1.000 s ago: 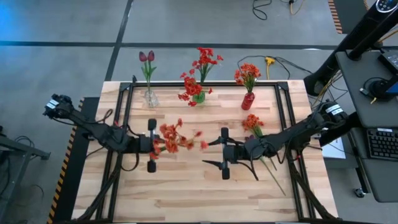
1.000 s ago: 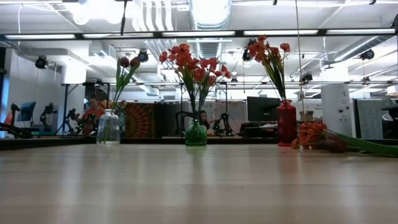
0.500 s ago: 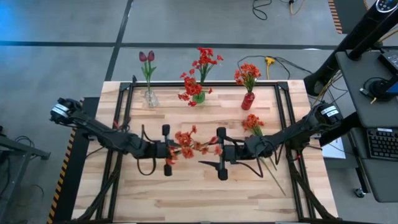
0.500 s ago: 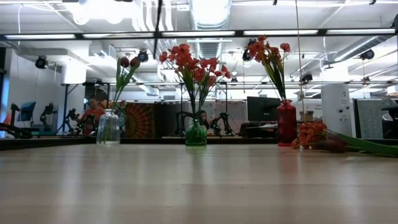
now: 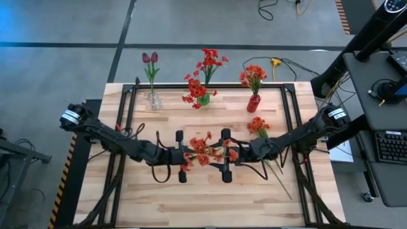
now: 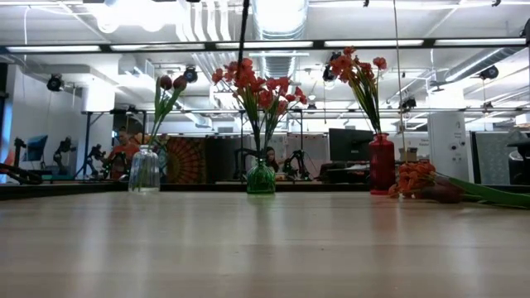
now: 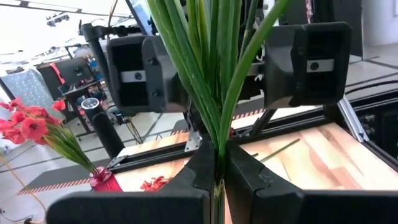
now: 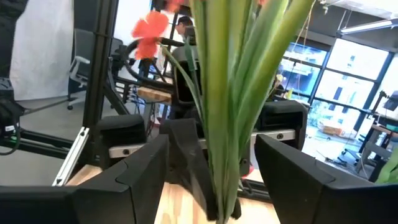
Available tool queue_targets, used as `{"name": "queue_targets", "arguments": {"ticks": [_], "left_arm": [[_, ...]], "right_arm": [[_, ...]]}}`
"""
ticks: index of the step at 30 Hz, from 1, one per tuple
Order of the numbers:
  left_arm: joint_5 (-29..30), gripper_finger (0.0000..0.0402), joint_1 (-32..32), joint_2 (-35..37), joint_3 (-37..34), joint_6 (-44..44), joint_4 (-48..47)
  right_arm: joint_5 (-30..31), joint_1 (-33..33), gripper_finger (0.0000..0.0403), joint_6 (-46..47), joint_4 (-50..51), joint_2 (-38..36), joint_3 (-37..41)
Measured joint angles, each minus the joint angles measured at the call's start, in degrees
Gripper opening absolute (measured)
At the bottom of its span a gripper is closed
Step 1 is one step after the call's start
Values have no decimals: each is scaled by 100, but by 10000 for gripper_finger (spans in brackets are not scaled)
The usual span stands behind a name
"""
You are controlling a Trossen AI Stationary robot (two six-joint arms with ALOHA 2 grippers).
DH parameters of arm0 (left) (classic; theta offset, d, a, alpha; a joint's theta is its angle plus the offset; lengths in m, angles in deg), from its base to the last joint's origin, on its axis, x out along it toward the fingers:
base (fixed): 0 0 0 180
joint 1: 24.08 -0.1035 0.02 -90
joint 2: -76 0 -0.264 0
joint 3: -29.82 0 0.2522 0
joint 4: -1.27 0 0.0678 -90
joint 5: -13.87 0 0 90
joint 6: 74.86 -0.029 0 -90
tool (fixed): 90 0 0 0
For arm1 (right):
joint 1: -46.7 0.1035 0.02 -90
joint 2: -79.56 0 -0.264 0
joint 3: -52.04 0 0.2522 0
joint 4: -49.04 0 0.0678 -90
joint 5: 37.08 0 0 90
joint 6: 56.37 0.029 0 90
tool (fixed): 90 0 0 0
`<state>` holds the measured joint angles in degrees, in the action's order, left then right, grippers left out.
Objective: Sort flowers into vase by color
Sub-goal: Put the left orange flower into the red vase
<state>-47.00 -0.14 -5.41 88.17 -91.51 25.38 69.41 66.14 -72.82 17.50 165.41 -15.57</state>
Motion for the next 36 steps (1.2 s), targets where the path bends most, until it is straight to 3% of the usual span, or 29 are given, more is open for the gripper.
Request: {"name": "queue_targets", "arguments": {"ticks": [11,27,32,36], "left_arm": [[31,8,-59,-366,342,1,-38],[357,95,-67,-332,342,216,-44],[488,127,-65,-192,342,457,-534],[541,147,-65,138,342,909,-1282]], "right_arm": [[-46,2,187,-2,34,0,0],[-33,0,31,-4,23,-1,-2],[81,0,15,63,250,-137,-2],[609,0,17,376,887,-580,-2]]}}
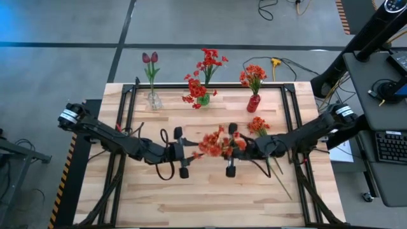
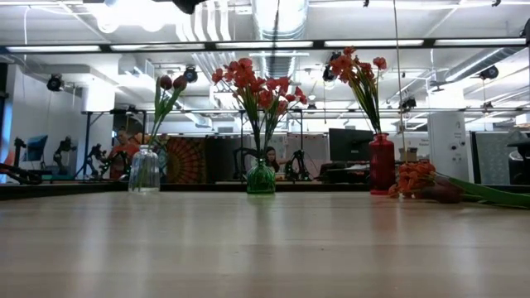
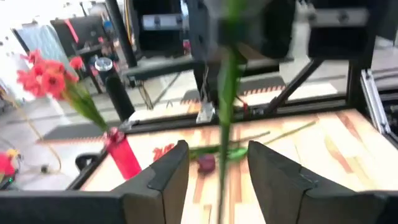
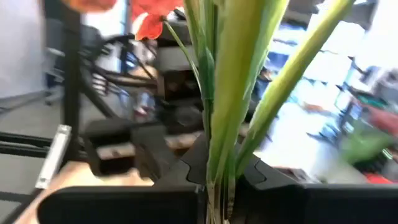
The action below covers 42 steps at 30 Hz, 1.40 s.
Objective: Sort flowers into vase by color
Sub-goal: Put the left orange flower into the red vase
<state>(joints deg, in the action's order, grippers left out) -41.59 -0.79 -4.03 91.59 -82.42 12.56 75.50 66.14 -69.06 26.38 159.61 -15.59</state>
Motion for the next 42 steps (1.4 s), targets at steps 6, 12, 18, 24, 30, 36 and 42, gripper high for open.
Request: {"name": "queue_targets", "arguments": {"ticks": [6,12,18,24,30,36,42], "left_arm": [[-15,159,0,600,0,233,-1070],[183,159,0,1287,-2,-9,-1858],[1098,158,-6,1938,-2,-119,-2704],[1199,157,-4,2433,-14,-52,-3347],[1483,157,-4,2692,-183,13,-3692],[1859,157,-7,2785,-295,-90,-3696],[1904,157,-7,2789,-310,-165,-3698]], "right_arm": [[757,-164,18,627,1418,-791,0],[1424,-614,18,1019,2729,-1575,40],[1500,-1125,18,1236,3057,-2279,236],[1926,-1737,18,1732,3053,-2971,687],[2874,-1987,18,2173,3053,-3425,1233],[4042,-1989,18,2176,3025,-3490,1461],[4646,-2115,18,1862,3016,-3455,1517]]}}
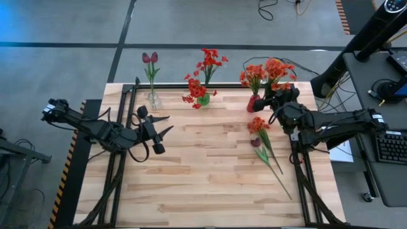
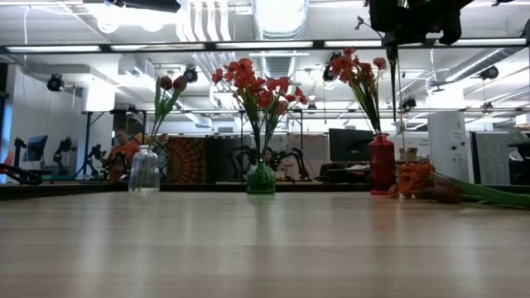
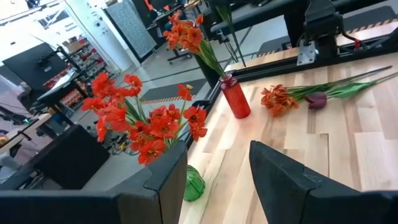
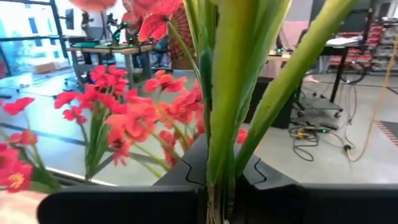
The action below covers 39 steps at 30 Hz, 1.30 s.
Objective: Sort flowers into vase by color
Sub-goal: Put the left orange flower into the red vase
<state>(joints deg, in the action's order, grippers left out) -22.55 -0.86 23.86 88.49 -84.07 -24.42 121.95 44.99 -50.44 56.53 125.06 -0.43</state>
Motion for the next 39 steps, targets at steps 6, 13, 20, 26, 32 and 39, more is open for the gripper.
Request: {"name": "queue_targets", "arguments": {"ticks": [6,13,20,26,32,39], "left_arm": [[7,157,-30,0,-7,-30,7],[8,157,-68,-2,-7,-34,31],[7,157,-74,-4,-7,-80,31],[7,157,-78,-4,-7,-82,31],[7,157,-85,-4,-7,-82,28],[7,157,-85,-4,-7,-103,28]], "right_arm": [[-89,-387,18,-37,-17,-5,-2],[-1026,-1058,18,20,-342,20,-2],[-1545,-1518,18,46,-364,79,-2],[-1551,-1634,18,46,-379,223,37],[-1548,-1683,18,-104,-694,382,55],[-1548,-1712,18,-149,-776,529,62]]}}
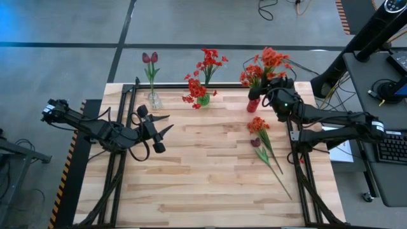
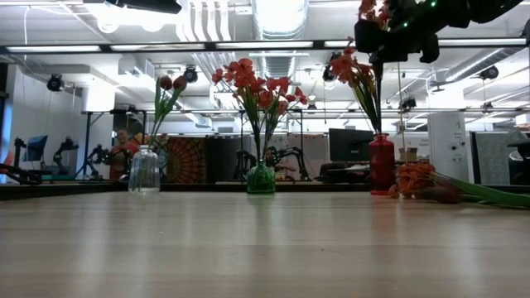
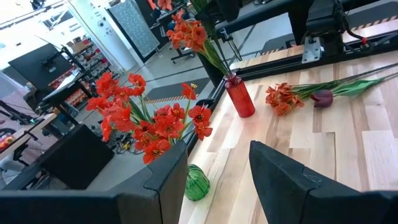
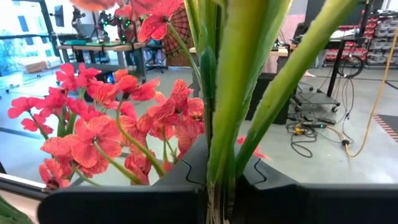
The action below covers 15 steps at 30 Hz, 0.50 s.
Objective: Sort flowers into vase by color
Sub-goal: Put the left orange flower into the red vase
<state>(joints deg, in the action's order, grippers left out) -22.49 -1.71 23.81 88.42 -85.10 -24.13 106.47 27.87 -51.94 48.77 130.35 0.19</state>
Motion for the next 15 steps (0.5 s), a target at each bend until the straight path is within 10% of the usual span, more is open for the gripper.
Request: {"name": "queue_targets", "arguments": {"ticks": [15], "left_arm": [[0,157,-1,-13,0,-2,-4]], "right_arm": [[3,-34,18,45,-5,73,0]]}}
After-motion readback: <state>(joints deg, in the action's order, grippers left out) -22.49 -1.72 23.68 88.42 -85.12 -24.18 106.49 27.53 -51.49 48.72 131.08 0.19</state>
